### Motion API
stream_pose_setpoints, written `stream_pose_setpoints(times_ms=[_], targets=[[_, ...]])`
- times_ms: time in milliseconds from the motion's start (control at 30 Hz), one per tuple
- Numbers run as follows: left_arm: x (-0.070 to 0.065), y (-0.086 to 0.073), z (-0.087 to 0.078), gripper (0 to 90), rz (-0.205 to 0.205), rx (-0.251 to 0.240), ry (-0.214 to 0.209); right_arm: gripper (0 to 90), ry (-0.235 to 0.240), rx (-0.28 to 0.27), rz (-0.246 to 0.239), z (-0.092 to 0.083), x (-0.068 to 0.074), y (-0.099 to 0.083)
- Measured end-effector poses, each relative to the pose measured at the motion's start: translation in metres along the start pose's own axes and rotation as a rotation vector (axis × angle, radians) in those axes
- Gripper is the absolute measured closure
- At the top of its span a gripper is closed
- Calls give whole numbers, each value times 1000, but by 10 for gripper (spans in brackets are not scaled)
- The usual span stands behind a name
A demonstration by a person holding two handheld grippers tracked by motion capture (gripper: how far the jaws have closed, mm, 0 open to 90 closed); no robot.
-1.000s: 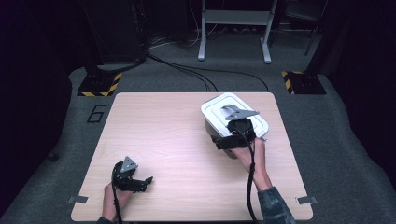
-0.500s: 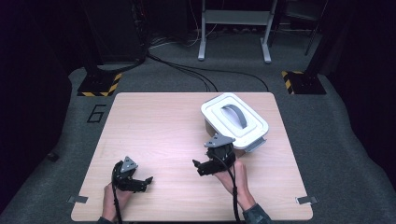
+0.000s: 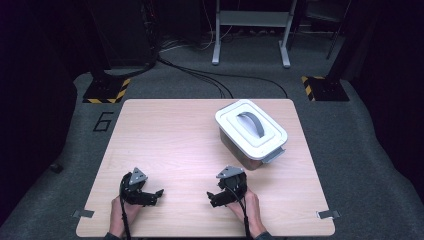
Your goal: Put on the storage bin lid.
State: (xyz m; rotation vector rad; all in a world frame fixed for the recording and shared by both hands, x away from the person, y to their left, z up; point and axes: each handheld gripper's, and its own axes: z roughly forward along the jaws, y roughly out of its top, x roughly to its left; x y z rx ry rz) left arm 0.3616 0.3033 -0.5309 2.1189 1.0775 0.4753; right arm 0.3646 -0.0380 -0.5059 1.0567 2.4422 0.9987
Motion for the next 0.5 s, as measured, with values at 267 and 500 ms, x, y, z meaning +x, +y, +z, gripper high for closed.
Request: stream_pose_setpoints(times_ms=[267, 500], targets=[[0, 0, 0, 49, 2, 1, 4, 0, -12, 25, 6, 11, -7, -19], [0, 0, 0, 49, 2, 2, 6, 0, -18, -1, 16, 8, -9, -25]])
